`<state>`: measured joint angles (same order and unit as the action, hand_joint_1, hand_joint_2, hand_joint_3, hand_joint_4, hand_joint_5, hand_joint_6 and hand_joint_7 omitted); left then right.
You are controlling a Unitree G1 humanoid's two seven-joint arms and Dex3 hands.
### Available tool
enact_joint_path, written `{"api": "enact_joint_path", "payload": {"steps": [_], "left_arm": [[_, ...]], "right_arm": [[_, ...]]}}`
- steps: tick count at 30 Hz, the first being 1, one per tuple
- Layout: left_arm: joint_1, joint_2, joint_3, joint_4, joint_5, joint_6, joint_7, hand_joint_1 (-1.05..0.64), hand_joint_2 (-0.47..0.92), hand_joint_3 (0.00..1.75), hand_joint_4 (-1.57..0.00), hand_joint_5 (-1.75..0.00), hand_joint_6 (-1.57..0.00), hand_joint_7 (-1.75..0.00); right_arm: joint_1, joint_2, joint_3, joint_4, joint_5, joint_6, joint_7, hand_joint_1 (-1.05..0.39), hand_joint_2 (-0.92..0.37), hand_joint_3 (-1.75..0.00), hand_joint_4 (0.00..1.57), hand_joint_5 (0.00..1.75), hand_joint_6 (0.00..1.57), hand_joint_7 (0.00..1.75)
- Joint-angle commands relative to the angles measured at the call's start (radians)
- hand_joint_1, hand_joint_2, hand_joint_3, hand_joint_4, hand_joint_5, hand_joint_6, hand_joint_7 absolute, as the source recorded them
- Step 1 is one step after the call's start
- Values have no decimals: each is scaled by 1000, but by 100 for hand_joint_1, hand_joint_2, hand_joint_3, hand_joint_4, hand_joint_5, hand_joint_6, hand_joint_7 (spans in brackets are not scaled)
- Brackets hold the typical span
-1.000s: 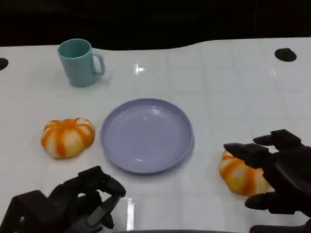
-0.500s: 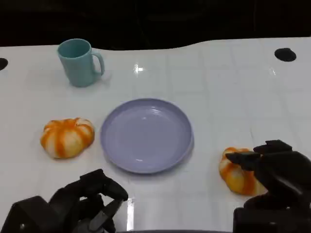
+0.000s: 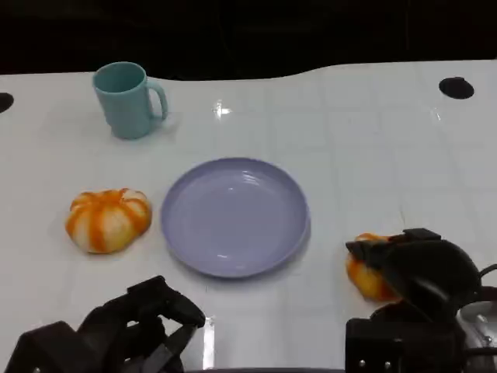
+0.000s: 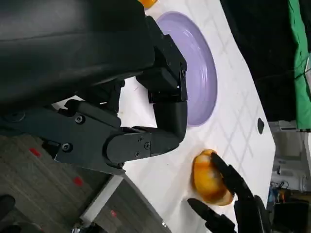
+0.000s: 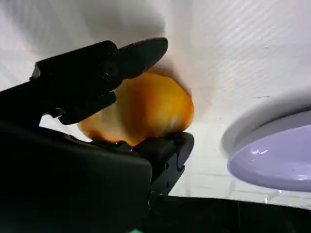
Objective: Grasp the bread from the table and place it into the plate.
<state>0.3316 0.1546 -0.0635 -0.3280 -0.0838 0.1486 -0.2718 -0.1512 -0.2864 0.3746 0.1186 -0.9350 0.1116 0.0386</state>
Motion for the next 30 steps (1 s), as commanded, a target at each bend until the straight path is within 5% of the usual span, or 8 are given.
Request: {"api": "enact_joint_path", "payload": {"steps": [1, 2, 4, 6, 8, 11, 22, 30], "left_arm": [[8, 3, 2, 3, 2, -14, 8, -44, 92, 44, -68, -175, -60, -141], [8, 0, 3, 2, -1, -8, 10, -44, 92, 44, -68, -175, -60, -141], [8, -4, 3, -1, -3, 3, 14, -44, 91, 44, -69, -175, -61, -142], [7, -5, 2, 0, -1, 1, 14, -45, 91, 44, -70, -175, -61, -142], [5, -5, 0, 7, 5, -11, 12, -45, 91, 44, -70, -175, -62, -142], [3, -4, -2, 10, 10, -13, 11, -45, 91, 44, -70, -175, -61, -141], [0, -11, -8, 11, 4, -4, 12, -43, 92, 43, -70, -175, -61, -140], [-1, -11, -6, 13, 2, -6, 11, -43, 92, 43, -70, -175, -60, -140]], "right_arm": [[-12, 28, -32, 95, 89, -98, -184, -7, -76, -1, 105, 48, 101, 15], [-15, 32, -39, 116, 115, -137, -225, 1, -77, -1, 119, 58, 116, 16], [-23, 29, -38, 152, 135, -196, -295, 12, -69, -24, 125, 118, 147, 24], [-29, 23, -34, 178, 150, -242, -337, 13, -31, -97, 118, 148, 149, 46], [-32, 19, -32, 182, 158, -259, -345, 11, -18, -121, 113, 157, 131, 84], [-37, 17, -34, 196, 171, -298, -371, 13, -11, -129, 111, 163, 118, 112], [-53, 41, -30, 173, 197, -432, -446, 22, 13, -157, 123, 162, 120, 124], [-91, 74, -35, 113, 225, -444, -402, 24, 21, -174, 131, 160, 124, 121]]}}
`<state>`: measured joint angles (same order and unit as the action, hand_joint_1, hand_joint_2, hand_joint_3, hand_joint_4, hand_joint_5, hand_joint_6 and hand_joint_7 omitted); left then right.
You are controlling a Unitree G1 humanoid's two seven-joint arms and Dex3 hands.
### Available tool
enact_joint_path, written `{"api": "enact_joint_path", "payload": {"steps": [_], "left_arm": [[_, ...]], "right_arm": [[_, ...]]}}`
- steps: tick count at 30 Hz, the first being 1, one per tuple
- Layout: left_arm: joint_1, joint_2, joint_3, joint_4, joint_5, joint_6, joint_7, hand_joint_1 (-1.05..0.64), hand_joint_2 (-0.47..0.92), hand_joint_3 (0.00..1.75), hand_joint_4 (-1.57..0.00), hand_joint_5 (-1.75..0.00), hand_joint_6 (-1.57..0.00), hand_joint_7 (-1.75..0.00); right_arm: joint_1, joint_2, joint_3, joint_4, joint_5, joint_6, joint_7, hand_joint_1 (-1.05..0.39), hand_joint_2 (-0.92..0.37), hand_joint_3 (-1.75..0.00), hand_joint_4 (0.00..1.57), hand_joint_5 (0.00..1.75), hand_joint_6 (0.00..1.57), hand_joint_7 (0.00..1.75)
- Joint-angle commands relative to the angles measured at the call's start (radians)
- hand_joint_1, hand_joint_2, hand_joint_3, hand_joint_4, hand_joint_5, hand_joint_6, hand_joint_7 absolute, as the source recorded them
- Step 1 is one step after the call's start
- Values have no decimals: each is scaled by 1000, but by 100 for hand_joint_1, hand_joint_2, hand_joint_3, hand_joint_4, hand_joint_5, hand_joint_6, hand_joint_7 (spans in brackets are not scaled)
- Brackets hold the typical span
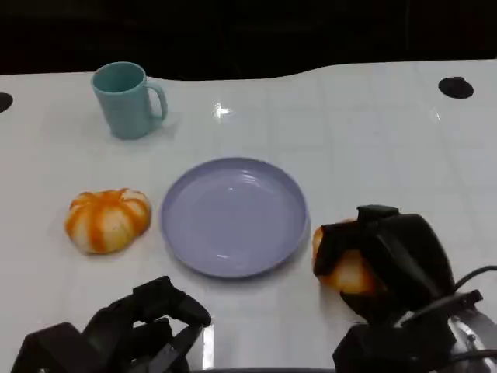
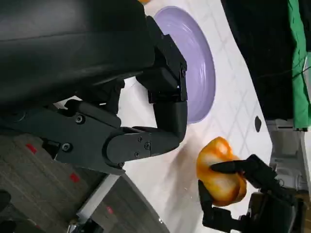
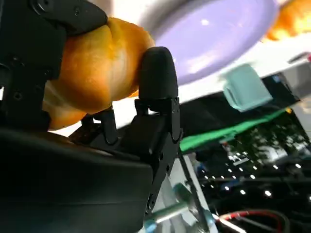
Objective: Grasp the bread from the table and place it into the plate.
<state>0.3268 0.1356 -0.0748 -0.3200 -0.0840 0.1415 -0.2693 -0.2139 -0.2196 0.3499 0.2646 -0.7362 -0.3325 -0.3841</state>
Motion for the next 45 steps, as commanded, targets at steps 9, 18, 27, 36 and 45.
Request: {"api": "enact_joint_path", "payload": {"steps": [9, 18, 27, 36, 45], "left_arm": [[3, 21, 10, -15, 9, 7, 6, -44, 92, 44, -71, -175, -62, -141], [-10, 25, 7, -15, 14, 11, 7, -43, 92, 46, -68, -175, -60, -141], [-18, 26, 7, -8, 17, 14, 2, -43, 92, 49, -68, -175, -59, -144], [-11, 24, 6, -24, 7, 25, 1, -44, 92, 49, -68, -175, -57, -144], [-14, 26, 5, -17, 16, 15, 5, -42, 92, 51, -65, -175, -55, -144]], "right_arm": [[-84, 48, -5, -73, 52, 17, 91, 25, 14, -168, 132, 156, 122, 124], [-133, 84, 15, -27, 67, 11, 135, -5, -16, -153, 105, 174, 96, 136], [-254, 147, 43, 162, 92, -50, 118, -5, -30, -132, 100, 175, 75, 171], [-382, 191, 45, 409, 98, -69, 82, -8, -29, -136, 98, 175, 69, 175], [-469, 216, 36, 593, 142, -93, 76, -6, -39, -121, 88, 175, 65, 170]]}}
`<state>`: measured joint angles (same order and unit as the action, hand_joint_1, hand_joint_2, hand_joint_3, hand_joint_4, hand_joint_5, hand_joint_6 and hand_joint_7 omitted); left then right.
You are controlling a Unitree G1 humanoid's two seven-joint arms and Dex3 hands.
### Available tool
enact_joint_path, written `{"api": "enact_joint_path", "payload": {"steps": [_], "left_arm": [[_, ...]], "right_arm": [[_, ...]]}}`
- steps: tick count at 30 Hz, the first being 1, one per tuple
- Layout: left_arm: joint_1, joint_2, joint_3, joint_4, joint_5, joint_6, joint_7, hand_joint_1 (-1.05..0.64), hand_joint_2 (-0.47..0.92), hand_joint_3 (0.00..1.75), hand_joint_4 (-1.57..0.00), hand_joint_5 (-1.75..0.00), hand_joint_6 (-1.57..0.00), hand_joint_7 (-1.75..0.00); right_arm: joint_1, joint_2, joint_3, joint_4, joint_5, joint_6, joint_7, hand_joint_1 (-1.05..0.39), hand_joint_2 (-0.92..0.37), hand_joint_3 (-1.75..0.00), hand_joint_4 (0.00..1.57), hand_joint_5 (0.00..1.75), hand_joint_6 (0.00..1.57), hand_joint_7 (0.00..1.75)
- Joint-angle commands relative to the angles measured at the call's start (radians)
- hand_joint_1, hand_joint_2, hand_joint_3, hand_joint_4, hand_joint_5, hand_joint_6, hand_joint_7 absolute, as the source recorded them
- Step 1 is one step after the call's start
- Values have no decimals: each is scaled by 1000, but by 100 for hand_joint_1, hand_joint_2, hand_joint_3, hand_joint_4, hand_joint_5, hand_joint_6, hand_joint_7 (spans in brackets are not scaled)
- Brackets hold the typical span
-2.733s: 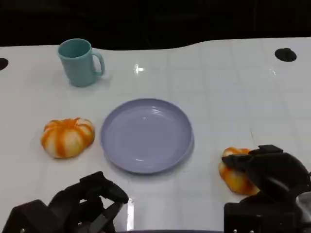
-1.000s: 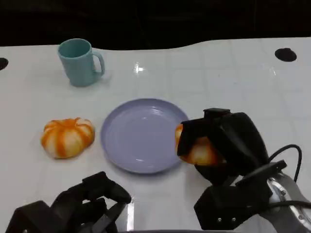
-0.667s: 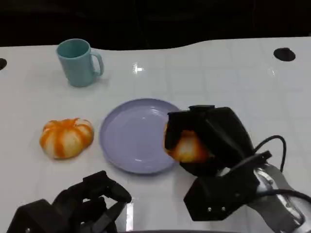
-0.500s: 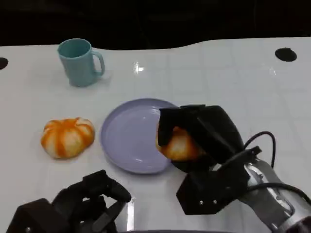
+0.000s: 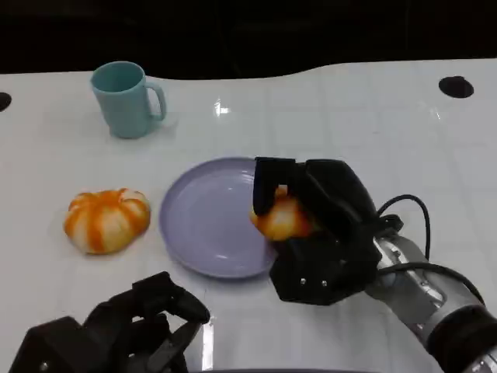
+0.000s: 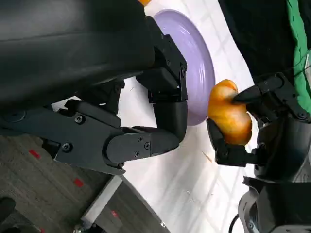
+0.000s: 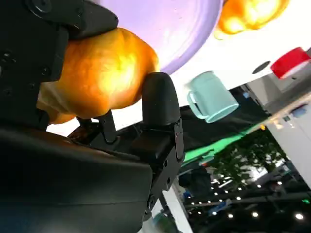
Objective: Grasp the bread from the table and place it into the plate.
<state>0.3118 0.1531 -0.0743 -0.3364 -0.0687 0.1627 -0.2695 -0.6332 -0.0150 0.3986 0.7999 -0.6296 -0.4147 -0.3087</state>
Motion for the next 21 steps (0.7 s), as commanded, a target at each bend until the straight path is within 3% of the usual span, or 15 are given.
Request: {"api": "enact_joint_path", "payload": {"steps": [1, 3, 5, 6, 11, 16, 18, 20, 21], "left_arm": [[0, 10, 5, 2, 5, -9, 6, -42, 92, 52, -64, -175, -55, -145], [-2, 12, 6, 4, 8, -5, 5, -42, 92, 52, -63, -175, -54, -146], [-4, 12, 8, 6, 5, -3, 3, -42, 92, 52, -62, -175, -53, -147], [-5, 11, 8, 9, 4, -6, 2, -42, 92, 52, -62, -175, -53, -147], [-5, 7, 8, 16, 5, -14, 6, -42, 92, 50, -62, -175, -53, -146], [-2, 3, 1, 16, 12, -20, 11, -43, 92, 49, -62, -175, -54, -145], [0, 1, -2, 13, 14, -17, 14, -42, 92, 49, -62, -175, -54, -145], [2, -3, -3, 11, 15, -13, 17, -42, 92, 48, -62, -175, -54, -144], [2, -4, -3, 10, 16, -13, 18, -42, 92, 47, -62, -175, -55, -144]], "right_arm": [[-59, 17, -18, 77, 51, -15, 12, -7, -40, -120, 86, 175, 68, 158], [-75, 33, -31, 116, 90, -31, 40, -8, -46, -104, 74, 165, 78, 108], [-90, 41, -33, 140, 112, -41, 61, -12, -57, -78, 68, 132, 84, 73], [-97, 44, -32, 147, 119, -43, 74, -13, -61, -71, 66, 120, 83, 63], [-133, 56, -11, 181, 118, -48, 123, -25, -68, -54, 51, 73, 71, 27], [-156, 57, 24, 187, 91, -63, 144, -30, -74, -44, 45, 40, 65, 9], [-167, 48, 50, 176, 69, -41, 182, -34, -78, -39, 37, 30, 56, 3], [-174, 37, 75, 149, 43, 1, 231, -52, -89, -23, 14, 19, 30, 1], [-173, 34, 81, 137, 38, 14, 244, -56, -91, -21, 9, 17, 26, 0]]}}
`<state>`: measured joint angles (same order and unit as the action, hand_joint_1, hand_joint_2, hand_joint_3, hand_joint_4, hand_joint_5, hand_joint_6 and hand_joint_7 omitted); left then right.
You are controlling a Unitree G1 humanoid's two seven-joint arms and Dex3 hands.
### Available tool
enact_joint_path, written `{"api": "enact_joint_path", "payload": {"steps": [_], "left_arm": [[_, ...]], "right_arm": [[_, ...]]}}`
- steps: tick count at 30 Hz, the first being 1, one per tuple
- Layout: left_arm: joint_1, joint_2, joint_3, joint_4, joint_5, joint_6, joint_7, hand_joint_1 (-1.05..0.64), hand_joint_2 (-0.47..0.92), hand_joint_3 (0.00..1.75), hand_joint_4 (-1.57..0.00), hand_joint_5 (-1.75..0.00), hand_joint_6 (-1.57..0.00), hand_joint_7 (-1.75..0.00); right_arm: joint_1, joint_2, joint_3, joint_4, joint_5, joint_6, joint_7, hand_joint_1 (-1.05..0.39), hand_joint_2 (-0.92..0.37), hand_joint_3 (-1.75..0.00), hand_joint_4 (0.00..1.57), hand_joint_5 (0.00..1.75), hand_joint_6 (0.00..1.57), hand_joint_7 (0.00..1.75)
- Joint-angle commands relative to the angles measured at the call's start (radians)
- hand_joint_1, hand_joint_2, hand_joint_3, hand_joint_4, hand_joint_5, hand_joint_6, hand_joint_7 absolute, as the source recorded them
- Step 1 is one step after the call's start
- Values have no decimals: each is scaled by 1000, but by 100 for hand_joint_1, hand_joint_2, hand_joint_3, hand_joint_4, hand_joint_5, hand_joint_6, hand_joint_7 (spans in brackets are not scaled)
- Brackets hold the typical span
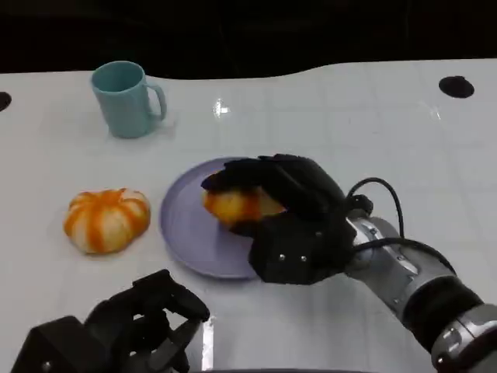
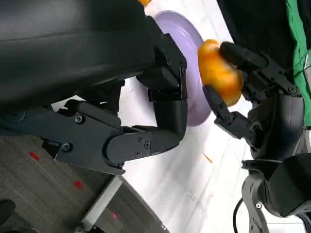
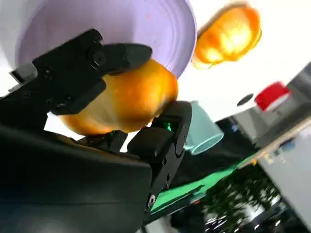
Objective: Grasp the bread from the table and place it into the plate.
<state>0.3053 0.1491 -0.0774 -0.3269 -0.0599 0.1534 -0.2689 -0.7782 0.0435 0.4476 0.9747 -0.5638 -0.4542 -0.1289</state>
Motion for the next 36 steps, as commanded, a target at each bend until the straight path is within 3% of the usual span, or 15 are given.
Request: {"api": "enact_joint_path", "payload": {"steps": [1, 4, 12, 22, 30, 36], "left_arm": [[9, -1, 0, 0, 9, -4, 18, -42, 92, 47, -62, -175, -55, -143], [11, 1, -2, -2, 17, -9, 20, -43, 92, 47, -62, -175, -56, -143], [14, 10, -6, 3, 27, -25, 14, -45, 92, 48, -63, -175, -55, -142], [12, -12, -9, -6, 13, -4, 20, -42, 92, 46, -65, -175, -59, -141], [5, -9, -14, -16, 27, 13, 26, -43, 92, 47, -63, -175, -58, -140], [2, -6, -6, -14, 16, 7, 18, -44, 92, 47, -63, -175, -58, -141]], "right_arm": [[-21, -30, 35, -59, -31, 66, 82, -58, -91, -21, 7, 16, 23, 0], [10, -52, 35, -129, -27, 101, 136, -72, -92, -23, 1, 10, 15, 0], [92, -127, 19, -299, 0, 135, 235, -81, -92, -24, 0, 8, 10, 0], [244, -240, -43, -582, 85, 152, 362, -80, -92, -26, 2, 12, 11, 1], [381, -316, -102, -726, 127, 75, 339, -68, -92, -19, 20, 28, 28, 8], [486, -331, -153, -790, 152, 34, 292, -53, -92, -12, 53, 55, 58, 22]]}}
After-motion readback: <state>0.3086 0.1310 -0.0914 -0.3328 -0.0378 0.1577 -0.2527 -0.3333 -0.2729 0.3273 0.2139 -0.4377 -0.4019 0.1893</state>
